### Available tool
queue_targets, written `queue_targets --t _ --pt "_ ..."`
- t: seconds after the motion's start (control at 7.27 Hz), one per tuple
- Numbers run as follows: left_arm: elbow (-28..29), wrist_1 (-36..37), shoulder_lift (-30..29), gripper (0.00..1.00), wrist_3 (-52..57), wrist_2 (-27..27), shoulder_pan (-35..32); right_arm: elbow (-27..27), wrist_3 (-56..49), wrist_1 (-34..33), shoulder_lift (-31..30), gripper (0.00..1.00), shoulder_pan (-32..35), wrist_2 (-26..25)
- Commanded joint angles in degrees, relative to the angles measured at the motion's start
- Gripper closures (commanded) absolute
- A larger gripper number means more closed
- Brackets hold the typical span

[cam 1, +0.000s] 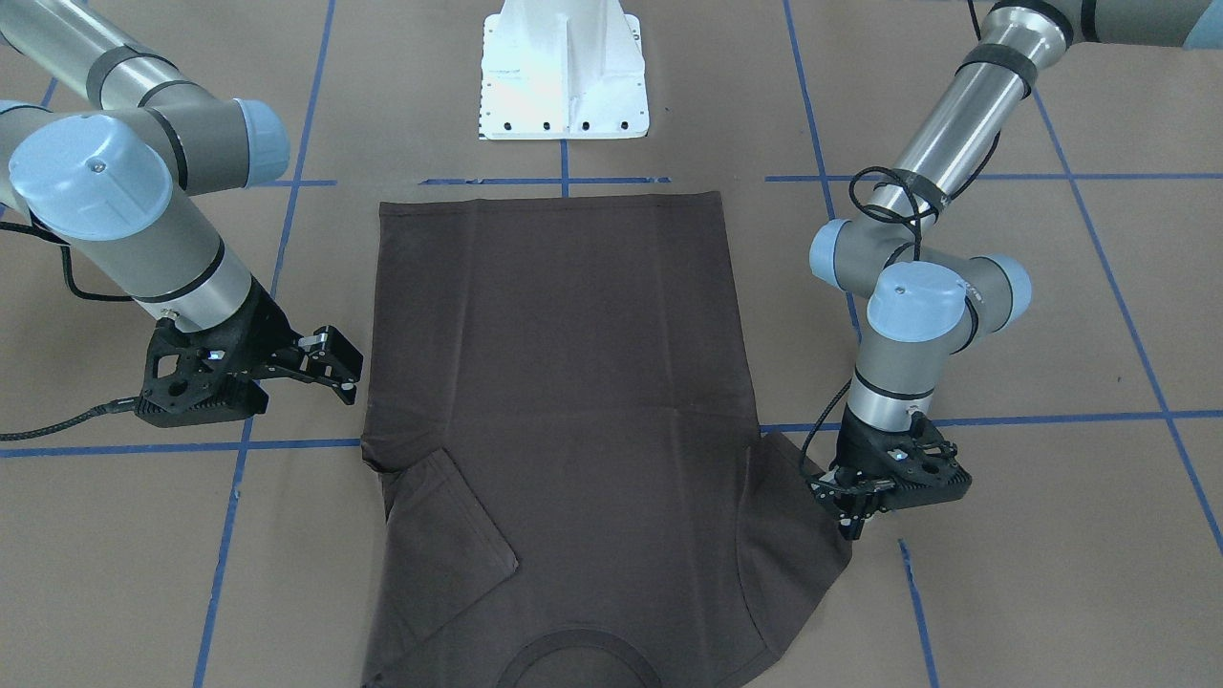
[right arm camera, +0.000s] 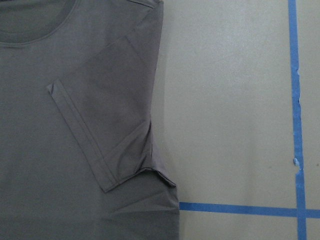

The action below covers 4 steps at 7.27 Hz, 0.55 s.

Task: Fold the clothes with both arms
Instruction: 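Fold the sleeve nearest the left gripper inward onto the shirt body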

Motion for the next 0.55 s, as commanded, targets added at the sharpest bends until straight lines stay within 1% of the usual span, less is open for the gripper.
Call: queue_targets --t 0.0,0.14,0.27,0.41 --pt "-2.5 10.05 -8.38 1.0 -6.69 -1.37 0.02 0.4 0.06 0.03 -0.04 0.0 0.12 0.09" --pt "-1.11 10.43 -13.14 1.0 -10.67 -3.11 0.11 0.4 0.06 0.03 -0.13 0.0 0.12 0.09" --pt "4.39 9.92 -17.88 1.0 -15.32 -3.82 1.5 0.4 0.06 0.03 -0.13 0.0 0.21 0.0" --pt "7.49 8.08 -18.97 1.0 -16.06 -3.57 3.25 0.4 0.06 0.03 -0.13 0.0 0.21 0.0"
